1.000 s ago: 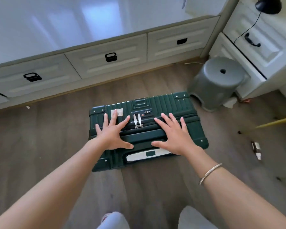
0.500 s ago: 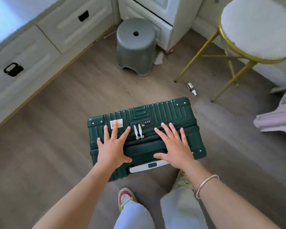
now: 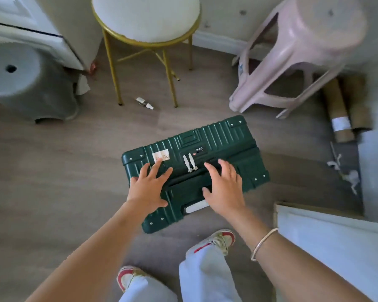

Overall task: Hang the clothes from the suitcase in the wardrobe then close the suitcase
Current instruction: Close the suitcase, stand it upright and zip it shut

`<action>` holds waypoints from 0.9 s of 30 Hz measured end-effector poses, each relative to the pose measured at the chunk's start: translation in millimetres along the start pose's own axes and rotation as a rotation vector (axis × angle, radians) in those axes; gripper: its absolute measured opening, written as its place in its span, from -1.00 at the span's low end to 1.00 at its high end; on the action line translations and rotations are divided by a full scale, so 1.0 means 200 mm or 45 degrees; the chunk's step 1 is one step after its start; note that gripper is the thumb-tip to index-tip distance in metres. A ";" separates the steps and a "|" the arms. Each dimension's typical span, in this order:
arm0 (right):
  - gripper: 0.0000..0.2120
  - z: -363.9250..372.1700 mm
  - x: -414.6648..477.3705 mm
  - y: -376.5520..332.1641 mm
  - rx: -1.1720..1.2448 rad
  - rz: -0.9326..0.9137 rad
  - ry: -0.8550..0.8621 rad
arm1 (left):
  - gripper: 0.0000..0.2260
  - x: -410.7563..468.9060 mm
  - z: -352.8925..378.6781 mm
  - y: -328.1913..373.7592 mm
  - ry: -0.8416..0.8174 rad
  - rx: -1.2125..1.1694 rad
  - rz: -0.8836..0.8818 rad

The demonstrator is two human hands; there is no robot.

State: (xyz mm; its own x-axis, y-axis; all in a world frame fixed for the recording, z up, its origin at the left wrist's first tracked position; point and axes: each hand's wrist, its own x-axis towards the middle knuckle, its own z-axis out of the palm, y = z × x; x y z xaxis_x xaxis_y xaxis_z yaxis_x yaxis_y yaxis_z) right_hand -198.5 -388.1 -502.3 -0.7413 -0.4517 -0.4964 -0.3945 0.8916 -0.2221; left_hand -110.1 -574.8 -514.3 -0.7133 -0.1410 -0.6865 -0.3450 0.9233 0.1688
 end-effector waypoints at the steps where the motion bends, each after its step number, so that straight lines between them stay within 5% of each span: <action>1: -0.37 0.00 -0.01 0.07 0.105 0.047 -0.041 | -0.12 0.05 -0.03 0.08 0.010 0.035 0.031; 6: -0.30 -0.01 -0.04 0.48 0.402 0.166 -0.147 | -0.17 0.25 -0.10 0.41 0.024 0.118 0.198; 15: -0.38 -0.17 -0.06 1.12 0.314 0.449 -0.032 | -0.35 0.50 -0.16 0.93 -0.030 -0.092 0.552; 20: -0.23 -0.13 -0.15 1.17 0.372 0.525 0.040 | -0.39 0.62 -0.14 1.22 0.053 0.251 0.720; 27: 0.01 -0.17 -0.15 1.42 0.519 0.515 0.014 | -0.37 0.74 -0.18 1.50 -0.077 0.274 0.765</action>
State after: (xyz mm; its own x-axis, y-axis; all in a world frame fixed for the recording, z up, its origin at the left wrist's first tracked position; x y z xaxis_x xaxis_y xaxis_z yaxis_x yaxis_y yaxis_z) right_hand -306.6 -122.3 -522.7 -0.7964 -0.0702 -0.6006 0.1612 0.9326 -0.3229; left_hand -342.5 -331.0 -540.0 -0.7066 0.4381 -0.5557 0.2391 0.8869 0.3952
